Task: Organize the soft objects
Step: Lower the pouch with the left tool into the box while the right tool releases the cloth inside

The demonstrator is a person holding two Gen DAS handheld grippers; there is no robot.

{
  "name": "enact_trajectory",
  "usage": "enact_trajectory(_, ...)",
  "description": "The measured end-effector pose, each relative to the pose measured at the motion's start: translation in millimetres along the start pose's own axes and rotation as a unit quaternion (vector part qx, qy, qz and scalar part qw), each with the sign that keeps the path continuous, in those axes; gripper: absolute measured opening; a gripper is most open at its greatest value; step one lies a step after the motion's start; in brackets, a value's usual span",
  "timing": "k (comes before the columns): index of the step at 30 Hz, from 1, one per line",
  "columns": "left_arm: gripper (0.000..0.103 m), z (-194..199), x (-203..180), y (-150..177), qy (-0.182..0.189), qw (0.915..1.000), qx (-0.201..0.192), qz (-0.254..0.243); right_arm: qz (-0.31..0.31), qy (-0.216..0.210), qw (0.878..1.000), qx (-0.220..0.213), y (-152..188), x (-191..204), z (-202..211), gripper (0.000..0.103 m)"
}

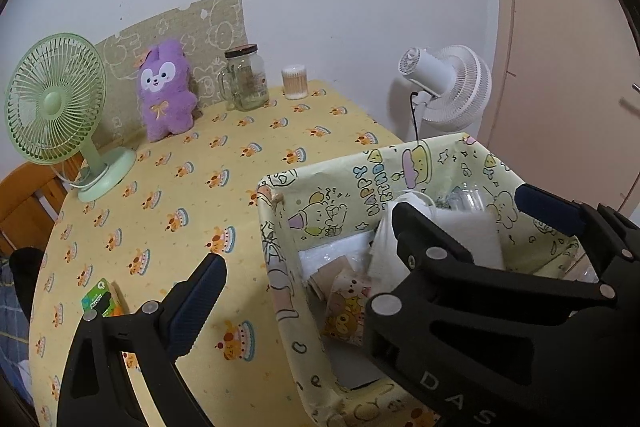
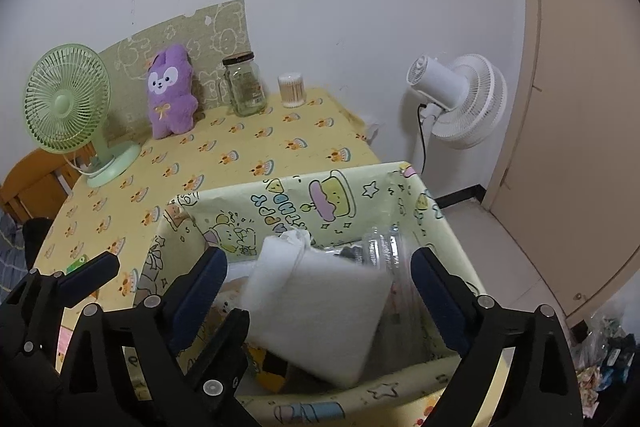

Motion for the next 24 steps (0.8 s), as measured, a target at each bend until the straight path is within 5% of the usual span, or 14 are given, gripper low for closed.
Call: enact_trajectory(24,0.1,51,6,-9,-0.004,0.9991,-0.042,0.01,0.008,0.006,0.999,-0.037,-11,12,54,0.095)
Point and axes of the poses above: each gripper's, at about its wrist camera, not at the fingertips, and z roughly against the way its jaws point, x to its left, y to its underside, the point moved 9 cm from there along -z, roughly the way its jaws point, and after that the axes turned 3 degrees about -x, right-handed, at the moved point
